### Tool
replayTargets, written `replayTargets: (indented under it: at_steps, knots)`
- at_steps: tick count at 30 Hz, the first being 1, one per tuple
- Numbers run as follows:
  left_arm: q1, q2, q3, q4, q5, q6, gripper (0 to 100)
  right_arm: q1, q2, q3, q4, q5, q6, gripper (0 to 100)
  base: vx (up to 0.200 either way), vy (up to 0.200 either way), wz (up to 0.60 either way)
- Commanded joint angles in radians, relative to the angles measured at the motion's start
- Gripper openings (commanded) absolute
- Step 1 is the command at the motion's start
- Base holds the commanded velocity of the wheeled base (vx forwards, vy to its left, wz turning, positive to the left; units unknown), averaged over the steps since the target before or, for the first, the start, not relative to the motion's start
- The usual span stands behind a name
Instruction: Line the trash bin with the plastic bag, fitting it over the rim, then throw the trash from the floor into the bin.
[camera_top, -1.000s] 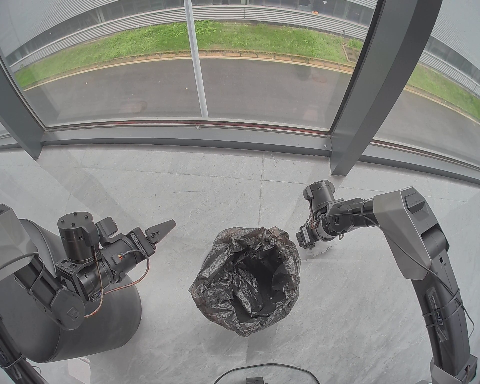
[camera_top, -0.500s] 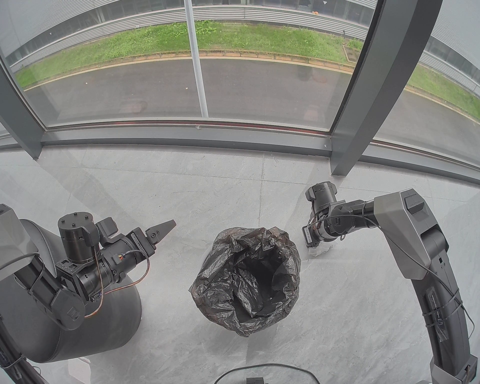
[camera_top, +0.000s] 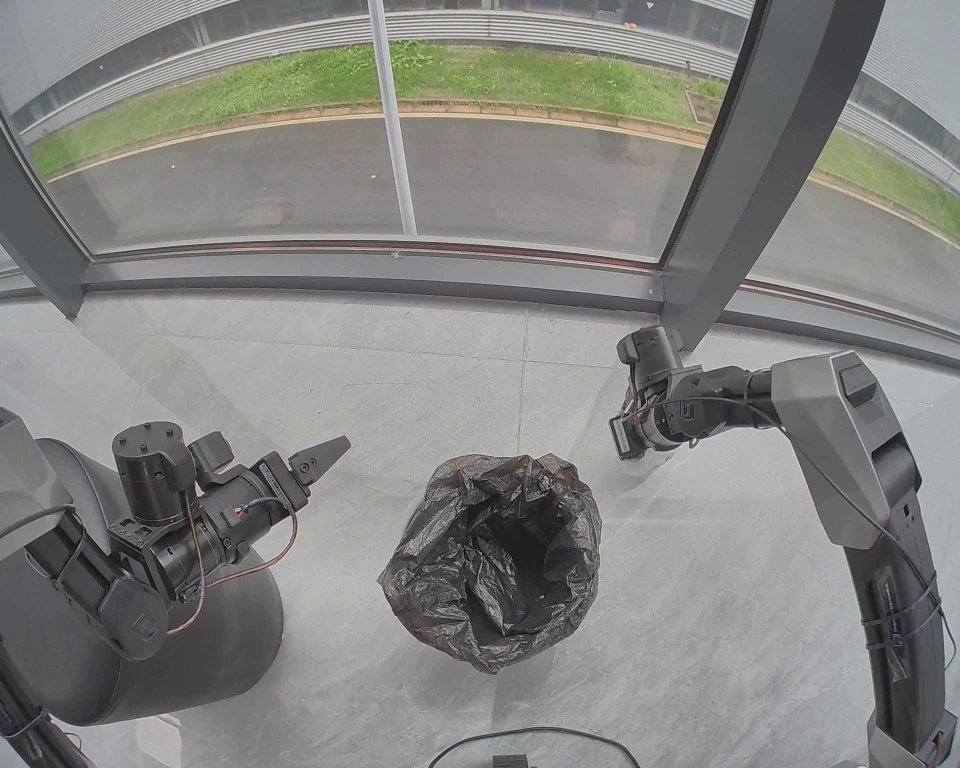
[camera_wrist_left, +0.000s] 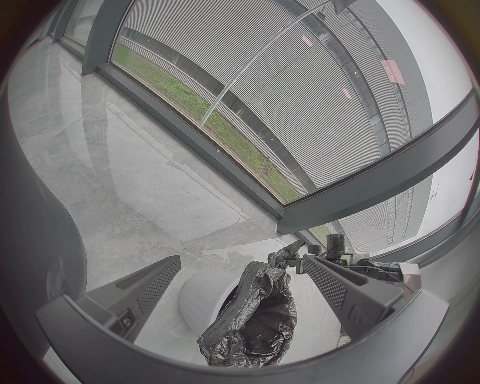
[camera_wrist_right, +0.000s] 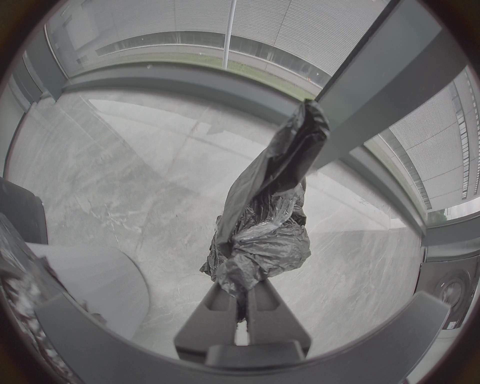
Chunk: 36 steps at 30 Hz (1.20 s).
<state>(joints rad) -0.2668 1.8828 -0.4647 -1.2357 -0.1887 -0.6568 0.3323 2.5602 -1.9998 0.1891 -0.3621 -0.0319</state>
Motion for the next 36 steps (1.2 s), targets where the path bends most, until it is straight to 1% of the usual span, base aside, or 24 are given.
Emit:
replayTargets:
  at_steps: [1,2,3,5,6,7,10,15,17,18,19,21,23,24,25,28,29,30,31,32,33,34,35,36]
  knots:
    - [0.0,-0.008,0.0,-0.001,0.0,0.0,100,0.048,-0.153,0.0,0.01,-0.023,-0.029,0,0.0,0.0,0.0]
    - [0.0,-0.011,0.0,-0.001,0.0,0.0,100,0.076,-0.206,0.0,0.024,-0.029,-0.043,0,0.0,0.0,0.0]
    - [0.0,-0.013,0.001,-0.001,0.0,0.0,100,0.08,-0.216,0.0,0.027,-0.031,-0.045,0,0.0,0.0,0.0]
    - [-0.002,-0.024,0.008,-0.001,-0.001,0.002,100,0.139,-0.299,0.0,0.069,-0.064,-0.062,0,0.0,0.0,0.0]
    - [-0.002,-0.024,0.008,-0.001,-0.001,0.002,100,0.139,-0.299,0.0,0.069,-0.064,-0.062,0,0.0,0.0,0.0]
    - [-0.002,-0.039,0.014,-0.001,-0.001,0.002,100,0.177,-0.347,0.0,0.098,-0.077,-0.072,0,0.0,0.0,0.0]
    - [-0.003,-0.057,0.02,-0.001,-0.003,0.002,100,0.229,-0.4,0.0,0.156,-0.083,-0.082,0,0.0,0.0,0.0]
    - [-0.012,-0.06,0.023,-0.001,0.0,0.008,100,0.312,-0.492,0.0,0.325,-0.083,-0.08,0,0.0,0.0,0.0]
    - [-0.012,-0.065,0.026,-0.001,-0.001,0.008,100,0.349,-0.52,0.0,0.36,-0.083,-0.08,0,0.0,0.0,0.0]
    - [-0.012,-0.065,0.026,-0.001,-0.001,0.008,100,0.349,-0.52,0.0,0.36,-0.083,-0.08,0,0.0,0.0,0.0]
    - [-0.012,-0.067,0.026,-0.001,-0.001,0.008,100,0.393,-0.549,0.0,0.394,-0.084,-0.079,0,0.0,0.0,0.0]
    - [-0.012,-0.065,0.024,-0.001,-0.001,0.008,100,0.432,-0.574,0.0,0.444,-0.084,-0.071,0,0.0,0.0,0.0]
    - [-0.012,-0.062,0.024,-0.001,-0.001,0.008,100,0.49,-0.607,0.0,0.566,-0.083,0.004,0,0.0,0.0,0.0]
    - [-0.012,-0.062,0.024,-0.001,-0.001,0.008,100,0.502,-0.615,0.0,0.598,-0.083,0.038,0,0.0,0.0,0.0]
    - [-0.014,-0.06,0.024,-0.001,-0.001,0.008,100,0.514,-0.624,0.0,0.673,-0.08,0.101,0,0.0,0.0,0.0]
    - [-0.014,-0.06,0.026,-0.001,-0.001,0.006,100,0.507,-0.615,0.0,0.811,-0.057,0.214,0,0.0,0.0,0.0]
    - [-0.014,-0.06,0.026,-0.001,-0.001,0.006,100,0.493,-0.606,0.0,0.851,-0.038,0.268,0,0.0,0.0,0.0]
    - [-0.014,-0.06,0.026,-0.001,-0.001,0.006,100,0.479,-0.589,0.0,0.883,-0.003,0.319,0,0.0,0.0,0.0]
    - [-0.014,-0.062,0.026,-0.001,-0.001,0.006,100,0.462,-0.572,0.0,0.914,0.058,0.382,0,0.0,0.0,0.0]
    - [-0.014,-0.062,0.026,-0.001,-0.001,0.006,100,0.458,-0.569,0.0,0.921,0.08,0.4,0,0.0,0.0,0.0]
    - [-0.014,-0.065,0.026,-0.001,-0.001,0.006,100,0.432,-0.561,0.0,0.935,0.215,0.498,0,0.0,0.0,0.0]
    - [-0.014,-0.067,0.026,-0.001,-0.001,0.006,100,0.418,-0.558,0.0,0.935,0.264,0.541,0,0.0,0.0,0.0]
    - [-0.014,-0.067,0.026,-0.001,-0.001,0.006,100,0.413,-0.557,0.0,0.937,0.279,0.555,0,0.0,0.0,0.0]
    - [-0.014,-0.068,0.026,-0.001,-0.001,0.005,100,0.381,-0.551,0.0,0.931,0.331,0.596,0,0.0,0.0,0.0]
